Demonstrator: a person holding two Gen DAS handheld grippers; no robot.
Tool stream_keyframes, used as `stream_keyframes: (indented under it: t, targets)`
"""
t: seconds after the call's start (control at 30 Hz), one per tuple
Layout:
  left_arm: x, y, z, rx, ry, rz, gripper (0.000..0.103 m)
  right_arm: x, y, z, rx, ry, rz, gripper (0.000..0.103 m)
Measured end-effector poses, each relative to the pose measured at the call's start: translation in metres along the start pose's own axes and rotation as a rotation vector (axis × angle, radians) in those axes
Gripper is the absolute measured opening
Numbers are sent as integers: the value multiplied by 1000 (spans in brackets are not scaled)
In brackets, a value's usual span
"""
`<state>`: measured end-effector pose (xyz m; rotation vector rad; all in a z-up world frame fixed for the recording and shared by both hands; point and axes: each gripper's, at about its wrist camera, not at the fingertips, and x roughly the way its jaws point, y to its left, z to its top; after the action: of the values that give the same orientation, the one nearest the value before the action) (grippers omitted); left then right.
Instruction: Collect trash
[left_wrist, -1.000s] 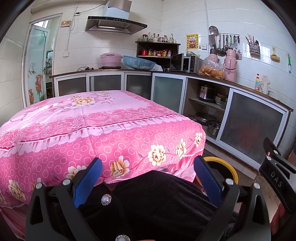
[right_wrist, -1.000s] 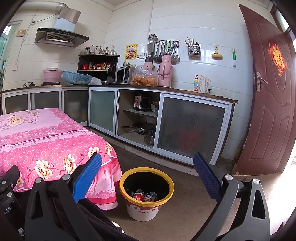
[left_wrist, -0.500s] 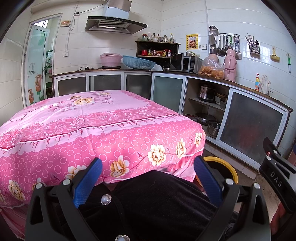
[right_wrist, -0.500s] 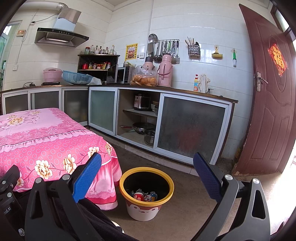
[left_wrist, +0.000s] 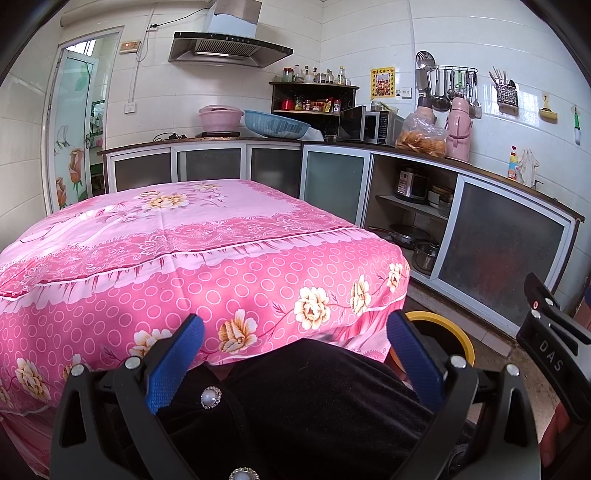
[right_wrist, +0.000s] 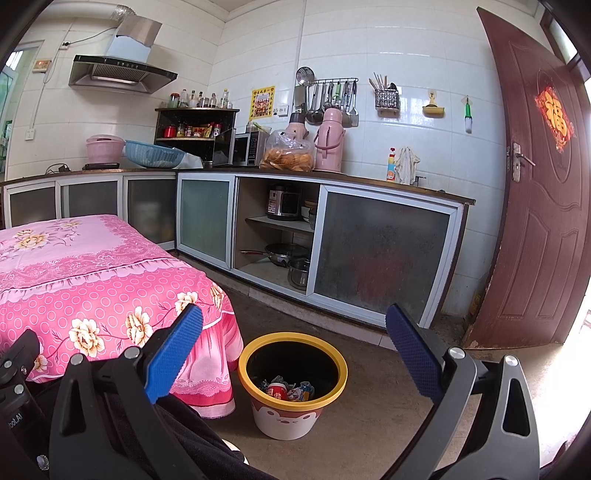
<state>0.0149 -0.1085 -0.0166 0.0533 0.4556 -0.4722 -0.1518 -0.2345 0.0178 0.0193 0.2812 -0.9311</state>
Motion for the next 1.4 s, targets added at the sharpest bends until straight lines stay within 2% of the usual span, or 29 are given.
stream_keyframes:
  t: [1.4]
  targets:
    - [5, 5, -1, 2, 6, -11, 95, 5, 3, -4, 5, 33, -6, 95]
